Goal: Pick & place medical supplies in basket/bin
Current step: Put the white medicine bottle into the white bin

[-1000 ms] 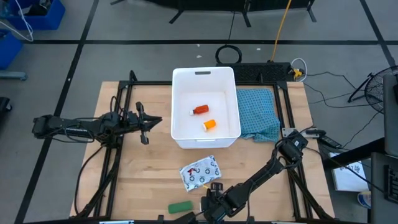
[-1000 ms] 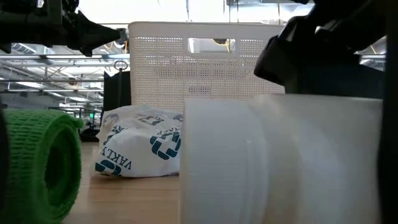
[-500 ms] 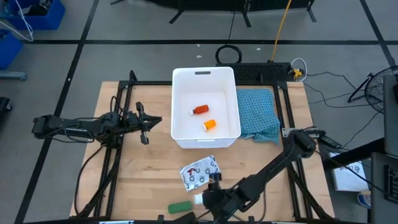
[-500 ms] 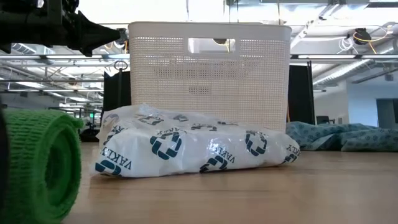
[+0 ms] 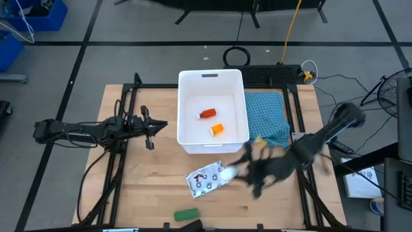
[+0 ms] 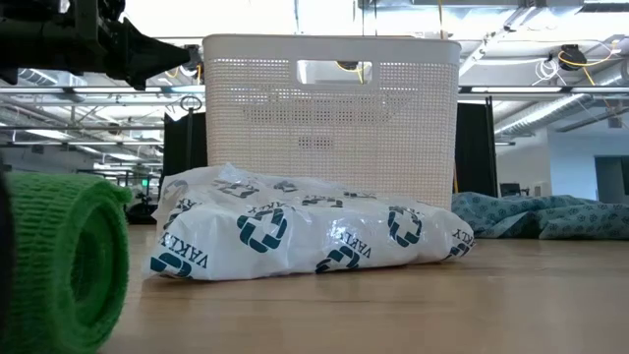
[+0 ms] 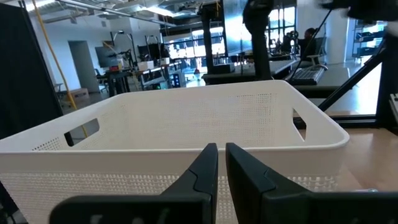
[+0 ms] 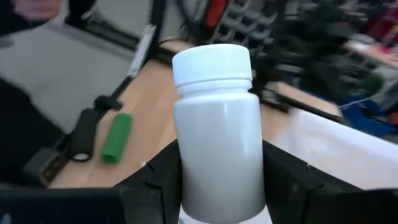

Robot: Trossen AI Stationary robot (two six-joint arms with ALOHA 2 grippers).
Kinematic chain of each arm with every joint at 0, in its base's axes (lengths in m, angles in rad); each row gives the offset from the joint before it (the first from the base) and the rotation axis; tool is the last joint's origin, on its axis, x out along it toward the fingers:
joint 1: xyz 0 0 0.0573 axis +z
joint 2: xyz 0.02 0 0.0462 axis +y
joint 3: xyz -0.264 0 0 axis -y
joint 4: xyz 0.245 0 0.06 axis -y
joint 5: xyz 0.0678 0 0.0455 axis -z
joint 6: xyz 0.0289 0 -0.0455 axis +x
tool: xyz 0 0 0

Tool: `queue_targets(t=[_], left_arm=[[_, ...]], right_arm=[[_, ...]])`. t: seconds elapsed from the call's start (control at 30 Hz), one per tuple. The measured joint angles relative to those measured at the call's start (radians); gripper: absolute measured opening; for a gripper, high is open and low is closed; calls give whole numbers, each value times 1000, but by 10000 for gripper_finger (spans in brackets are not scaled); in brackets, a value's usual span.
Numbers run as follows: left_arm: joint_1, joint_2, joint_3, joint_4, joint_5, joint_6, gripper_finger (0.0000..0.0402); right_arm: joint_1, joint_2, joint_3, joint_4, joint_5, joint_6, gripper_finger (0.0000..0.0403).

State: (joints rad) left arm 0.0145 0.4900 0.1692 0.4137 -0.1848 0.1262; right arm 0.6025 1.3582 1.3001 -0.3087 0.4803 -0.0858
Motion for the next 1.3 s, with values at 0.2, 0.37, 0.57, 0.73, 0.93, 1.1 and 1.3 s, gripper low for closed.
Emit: queue_targets(t=[0.2, 0.37, 0.57, 0.73, 0.93, 1.1, 1.3], left_arm=[[0, 0, 0, 0, 0, 0, 37], [0, 0, 0, 0, 0, 33, 37], [0, 0, 0, 11, 0, 98, 37], [0, 0, 0, 55, 0, 180, 37], [0, 0, 0, 65, 0, 210, 37], [0, 0, 0, 70, -1, 272, 37], [0, 0, 0, 90, -1, 299, 37]], right_arm=[[-57, -448, -430, 279, 54, 35, 159], [-60, -711, -703, 454, 99, -24, 159], [-103, -884, -882, 499, 98, -67, 159], [-125, -924, -959, 586, 63, -75, 158], [-150, -857, -968, 797, 70, -191, 159], [-209, -724, -818, 781, 70, -277, 158], [-396, -486, -391, 308, 49, -229, 158]])
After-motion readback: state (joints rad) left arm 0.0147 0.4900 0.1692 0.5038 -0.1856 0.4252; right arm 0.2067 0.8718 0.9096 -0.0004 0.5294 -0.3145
